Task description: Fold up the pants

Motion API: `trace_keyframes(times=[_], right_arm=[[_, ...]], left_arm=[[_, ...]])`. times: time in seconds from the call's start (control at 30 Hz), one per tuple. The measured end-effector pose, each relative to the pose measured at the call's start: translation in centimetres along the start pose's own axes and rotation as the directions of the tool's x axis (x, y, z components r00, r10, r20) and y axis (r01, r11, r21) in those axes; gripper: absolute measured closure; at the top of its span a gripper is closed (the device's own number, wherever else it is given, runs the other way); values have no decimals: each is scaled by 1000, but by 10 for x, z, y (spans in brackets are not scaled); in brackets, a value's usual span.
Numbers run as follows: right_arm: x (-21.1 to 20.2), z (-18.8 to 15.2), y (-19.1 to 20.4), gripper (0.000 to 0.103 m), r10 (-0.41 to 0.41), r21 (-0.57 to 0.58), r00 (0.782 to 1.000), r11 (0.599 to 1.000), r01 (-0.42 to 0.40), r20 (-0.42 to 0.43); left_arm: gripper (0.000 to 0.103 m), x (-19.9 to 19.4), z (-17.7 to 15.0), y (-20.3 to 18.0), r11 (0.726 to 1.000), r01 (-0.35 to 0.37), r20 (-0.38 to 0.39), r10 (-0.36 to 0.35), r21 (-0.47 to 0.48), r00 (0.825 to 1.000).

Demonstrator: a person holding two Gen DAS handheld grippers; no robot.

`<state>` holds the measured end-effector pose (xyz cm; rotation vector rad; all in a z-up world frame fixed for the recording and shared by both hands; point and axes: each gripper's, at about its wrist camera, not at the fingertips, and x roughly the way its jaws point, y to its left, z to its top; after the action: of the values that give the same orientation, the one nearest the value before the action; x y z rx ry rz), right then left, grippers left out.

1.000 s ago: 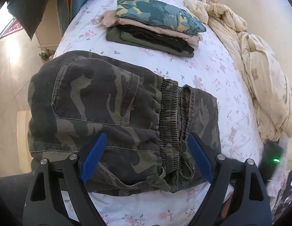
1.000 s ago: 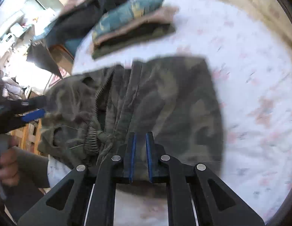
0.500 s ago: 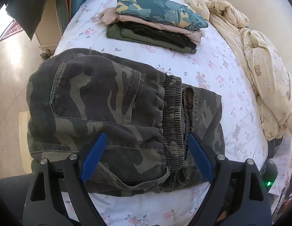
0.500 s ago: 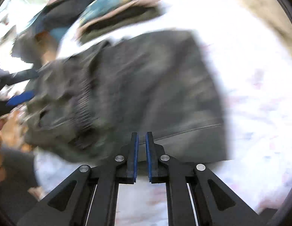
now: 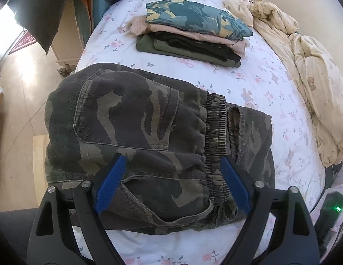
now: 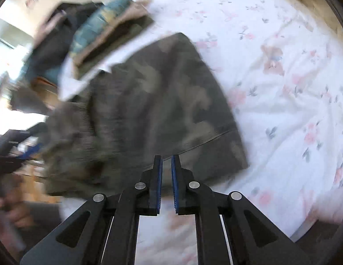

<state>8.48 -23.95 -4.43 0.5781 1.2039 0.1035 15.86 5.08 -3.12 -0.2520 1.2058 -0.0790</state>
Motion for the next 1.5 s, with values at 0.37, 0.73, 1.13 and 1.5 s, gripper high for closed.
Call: trace_keyframes(times=[0.37, 0.73, 1.13, 1.5], right_arm=[[67, -80, -25, 11, 444, 460, 896, 800, -385, -21], [29, -41, -113, 20, 168, 581, 921, 732, -356, 351], [41, -24, -87, 82, 126, 453, 962, 862, -227, 243], [-40, -5, -2, 89, 164, 82, 931, 976, -201, 326]], left_arm=[[18, -5, -4, 0, 1000, 15, -3, -15, -6, 1000], [18, -8, -5, -4, 999, 40, -3, -40, -14, 999], [18, 0, -5, -8, 1000, 28, -16, -28, 1, 999], [18, 12, 48, -46, 998, 2, -89, 4, 67, 996]])
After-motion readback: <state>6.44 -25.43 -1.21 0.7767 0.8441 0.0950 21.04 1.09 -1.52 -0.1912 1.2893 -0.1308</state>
